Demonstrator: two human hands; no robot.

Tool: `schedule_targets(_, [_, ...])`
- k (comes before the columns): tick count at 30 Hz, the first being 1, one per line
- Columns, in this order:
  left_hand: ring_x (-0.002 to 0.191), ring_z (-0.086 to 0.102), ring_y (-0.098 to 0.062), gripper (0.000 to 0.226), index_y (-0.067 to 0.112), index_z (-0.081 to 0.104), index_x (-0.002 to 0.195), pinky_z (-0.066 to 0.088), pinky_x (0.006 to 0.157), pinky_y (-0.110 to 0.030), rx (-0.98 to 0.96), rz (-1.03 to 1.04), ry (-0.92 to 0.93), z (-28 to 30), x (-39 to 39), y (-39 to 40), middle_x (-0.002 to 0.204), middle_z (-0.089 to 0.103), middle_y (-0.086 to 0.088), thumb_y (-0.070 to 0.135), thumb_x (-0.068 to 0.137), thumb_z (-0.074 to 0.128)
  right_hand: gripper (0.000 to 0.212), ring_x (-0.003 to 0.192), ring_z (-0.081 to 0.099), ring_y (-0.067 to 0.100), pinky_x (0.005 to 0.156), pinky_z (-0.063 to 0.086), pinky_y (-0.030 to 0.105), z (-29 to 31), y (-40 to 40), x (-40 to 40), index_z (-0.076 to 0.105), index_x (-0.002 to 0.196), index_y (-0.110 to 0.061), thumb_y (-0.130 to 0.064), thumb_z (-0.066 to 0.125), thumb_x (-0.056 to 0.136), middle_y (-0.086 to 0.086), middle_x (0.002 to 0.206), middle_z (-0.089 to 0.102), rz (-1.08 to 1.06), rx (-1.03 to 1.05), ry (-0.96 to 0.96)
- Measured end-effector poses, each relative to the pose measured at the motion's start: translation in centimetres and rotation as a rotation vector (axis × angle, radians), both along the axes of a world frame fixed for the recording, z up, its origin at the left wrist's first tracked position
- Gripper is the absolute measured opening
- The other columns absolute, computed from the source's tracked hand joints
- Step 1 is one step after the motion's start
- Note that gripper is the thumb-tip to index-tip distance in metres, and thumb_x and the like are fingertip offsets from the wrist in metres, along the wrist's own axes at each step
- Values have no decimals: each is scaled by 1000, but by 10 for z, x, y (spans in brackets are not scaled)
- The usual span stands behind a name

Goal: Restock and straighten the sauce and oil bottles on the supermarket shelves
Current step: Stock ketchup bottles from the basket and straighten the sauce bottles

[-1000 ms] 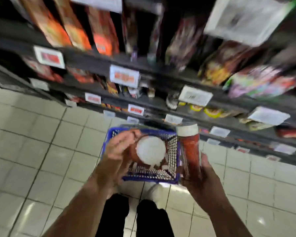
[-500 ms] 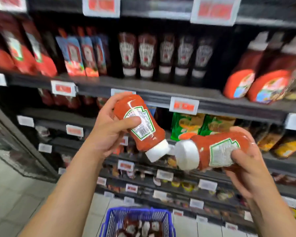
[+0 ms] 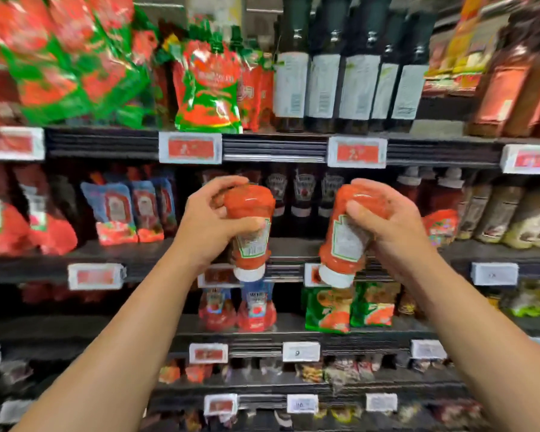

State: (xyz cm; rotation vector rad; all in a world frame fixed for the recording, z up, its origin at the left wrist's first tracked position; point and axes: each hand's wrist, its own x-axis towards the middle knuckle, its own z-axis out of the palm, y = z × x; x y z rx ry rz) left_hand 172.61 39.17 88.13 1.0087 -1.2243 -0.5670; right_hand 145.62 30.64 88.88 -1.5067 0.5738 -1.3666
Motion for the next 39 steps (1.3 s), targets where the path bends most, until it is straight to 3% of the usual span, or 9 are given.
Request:
schedule_targets(5, [92,75,-15,67,21,67,109,57,76,-22,6,-73,38,-4,27,-22,100,78,2,10,49,94,32,83,72,6,74,56,22,-10,-27,28,70,98,-25,-25,89,73,-6,93,77,-304,-43,155])
schedule_targets(9, [99,75,-20,68,29,70,112,59,79,-26,-10,-134,32,-6,36,-37,108,77,-2,19,49,94,32,83,71,5,73,56,25,-12,-54,33,71,102,-17,-22,88,75,-7,92,76,-524,-60,258])
schedule_targets(13, [105,73,-21,72,32,69,116,59,83,-33,-11,-124,-1,-9,32,-53,114,76,-2,24,50,95,39,84,69,-10,68,52,8,-13,-80,31,71,113,-19,-23,86,77,-27,88,74,-547,-100,286])
schedule_targets(17, [103,73,-21,73,33,68,117,59,83,-37,18,-98,-14,-13,18,-68,114,75,0,27,48,95,60,107,69,14,95,55,36,-18,-99,27,57,132,-18,-20,87,79,-4,116,73,-534,-62,343])
schedule_targets(23, [97,74,-11,64,51,67,107,59,74,-24,55,-50,-46,-10,-6,-80,108,76,11,34,52,93,70,99,58,22,78,39,25,-22,-66,4,41,137,-13,-26,80,80,2,106,56,-654,-229,791])
schedule_targets(27, [100,73,-11,69,46,59,120,62,81,-30,67,27,-90,-28,-10,-87,110,75,11,36,61,93,68,120,49,11,102,37,17,-55,-7,-2,42,145,-16,-16,73,85,2,131,53,-579,-441,743])
schedule_targets(30, [100,74,-16,68,35,56,110,59,90,-44,236,27,-116,-53,-10,-85,108,76,3,41,54,94,61,117,49,3,102,32,5,-68,8,14,51,139,-16,-14,77,83,-2,129,53,-452,-470,689])
schedule_targets(34, [96,73,-4,67,23,57,112,60,80,-22,357,-17,-157,-59,-4,-76,104,77,8,43,58,90,57,119,51,-2,97,46,15,-61,2,55,50,138,-27,-32,75,87,-11,129,53,-290,-287,595])
schedule_targets(39, [91,74,-4,26,16,70,103,53,74,-14,384,-61,-280,-54,-4,-74,94,78,12,10,81,81,63,104,59,14,81,54,31,-43,-18,95,48,126,-25,-56,75,78,0,117,57,-311,-210,599])
